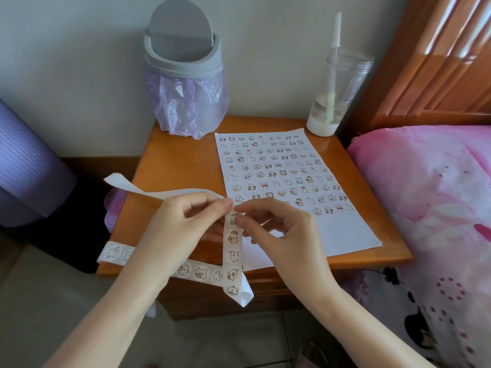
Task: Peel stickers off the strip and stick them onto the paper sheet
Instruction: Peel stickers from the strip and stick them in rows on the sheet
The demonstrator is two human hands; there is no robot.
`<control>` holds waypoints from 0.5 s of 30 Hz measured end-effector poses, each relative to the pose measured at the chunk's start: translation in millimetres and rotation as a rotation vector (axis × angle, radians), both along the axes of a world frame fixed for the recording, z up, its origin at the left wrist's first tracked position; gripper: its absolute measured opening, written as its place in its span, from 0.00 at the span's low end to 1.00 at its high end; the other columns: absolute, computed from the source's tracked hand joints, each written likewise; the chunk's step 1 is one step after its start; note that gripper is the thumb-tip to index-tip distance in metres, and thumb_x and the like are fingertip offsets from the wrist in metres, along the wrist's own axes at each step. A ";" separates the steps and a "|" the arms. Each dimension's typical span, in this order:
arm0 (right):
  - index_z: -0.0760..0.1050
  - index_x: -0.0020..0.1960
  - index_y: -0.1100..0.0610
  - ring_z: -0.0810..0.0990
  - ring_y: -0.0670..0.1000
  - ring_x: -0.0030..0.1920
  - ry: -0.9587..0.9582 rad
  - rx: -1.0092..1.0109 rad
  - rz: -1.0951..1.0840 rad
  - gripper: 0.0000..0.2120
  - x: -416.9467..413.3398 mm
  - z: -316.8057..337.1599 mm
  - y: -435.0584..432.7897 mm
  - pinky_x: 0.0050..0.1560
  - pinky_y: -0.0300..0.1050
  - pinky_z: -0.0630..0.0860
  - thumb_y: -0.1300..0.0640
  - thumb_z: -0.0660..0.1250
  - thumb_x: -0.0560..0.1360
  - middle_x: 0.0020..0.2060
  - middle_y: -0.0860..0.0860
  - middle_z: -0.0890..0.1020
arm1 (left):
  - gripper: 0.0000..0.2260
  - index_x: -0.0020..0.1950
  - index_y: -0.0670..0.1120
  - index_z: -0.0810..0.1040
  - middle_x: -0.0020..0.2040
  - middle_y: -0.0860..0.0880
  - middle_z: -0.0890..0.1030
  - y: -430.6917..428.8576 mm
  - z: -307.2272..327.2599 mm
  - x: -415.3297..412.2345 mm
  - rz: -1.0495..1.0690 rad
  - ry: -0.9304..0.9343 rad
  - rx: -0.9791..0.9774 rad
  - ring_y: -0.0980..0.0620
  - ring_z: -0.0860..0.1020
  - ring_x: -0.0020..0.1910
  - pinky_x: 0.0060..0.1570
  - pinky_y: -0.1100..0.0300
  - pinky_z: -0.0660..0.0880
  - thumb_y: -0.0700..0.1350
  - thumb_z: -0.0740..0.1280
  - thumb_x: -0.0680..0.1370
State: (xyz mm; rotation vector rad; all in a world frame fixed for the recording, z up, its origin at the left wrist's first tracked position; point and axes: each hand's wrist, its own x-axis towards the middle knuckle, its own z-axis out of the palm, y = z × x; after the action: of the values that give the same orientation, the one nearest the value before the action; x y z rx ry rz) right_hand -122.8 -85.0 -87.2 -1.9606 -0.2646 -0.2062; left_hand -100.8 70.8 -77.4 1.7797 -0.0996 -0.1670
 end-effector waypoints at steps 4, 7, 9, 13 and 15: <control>0.81 0.46 0.50 0.78 0.40 0.44 -0.014 -0.012 -0.025 0.05 1.4 0.5 -1.2 0.41 0.30 0.74 0.58 0.71 0.72 0.42 0.40 0.80 | 0.08 0.43 0.48 0.83 0.38 0.52 0.85 -1.4 -0.9 0.1 0.013 -0.010 0.013 0.56 0.84 0.40 0.40 0.64 0.81 0.48 0.66 0.75; 0.81 0.45 0.51 0.77 0.41 0.44 -0.018 0.002 -0.037 0.05 1.9 1.2 -1.0 0.40 0.31 0.74 0.59 0.72 0.71 0.43 0.41 0.79 | 0.08 0.44 0.48 0.83 0.38 0.54 0.85 -2.2 -2.0 -0.8 0.027 -0.022 0.021 0.57 0.83 0.40 0.38 0.66 0.80 0.48 0.66 0.75; 0.80 0.44 0.49 0.77 0.42 0.44 -0.013 0.006 -0.042 0.06 1.9 1.2 -0.5 0.40 0.30 0.73 0.59 0.72 0.71 0.43 0.42 0.79 | 0.07 0.44 0.49 0.83 0.38 0.55 0.85 -2.7 -2.3 -1.0 0.038 -0.026 0.024 0.59 0.83 0.39 0.36 0.69 0.79 0.47 0.66 0.75; 0.78 0.41 0.45 0.76 0.43 0.42 0.020 0.022 -0.038 0.08 3.1 1.4 -1.6 0.40 0.32 0.74 0.58 0.72 0.70 0.42 0.41 0.79 | 0.07 0.44 0.49 0.83 0.38 0.55 0.85 -2.8 -3.5 -0.3 0.037 -0.040 0.060 0.58 0.83 0.40 0.39 0.65 0.81 0.48 0.66 0.75; 0.78 0.40 0.44 0.76 0.44 0.41 0.046 0.036 -0.041 0.09 4.0 1.2 -2.0 0.40 0.33 0.74 0.58 0.72 0.70 0.41 0.41 0.79 | 0.07 0.43 0.49 0.83 0.38 0.56 0.84 -2.9 -3.9 -0.3 0.039 -0.047 0.070 0.58 0.83 0.39 0.39 0.64 0.81 0.48 0.66 0.75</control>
State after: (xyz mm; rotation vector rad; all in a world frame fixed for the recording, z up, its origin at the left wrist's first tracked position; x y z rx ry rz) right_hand -118.8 -87.0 -86.0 -1.9341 -0.1901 -0.1912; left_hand -101.1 67.9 -81.3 1.8547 -0.0937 -0.1018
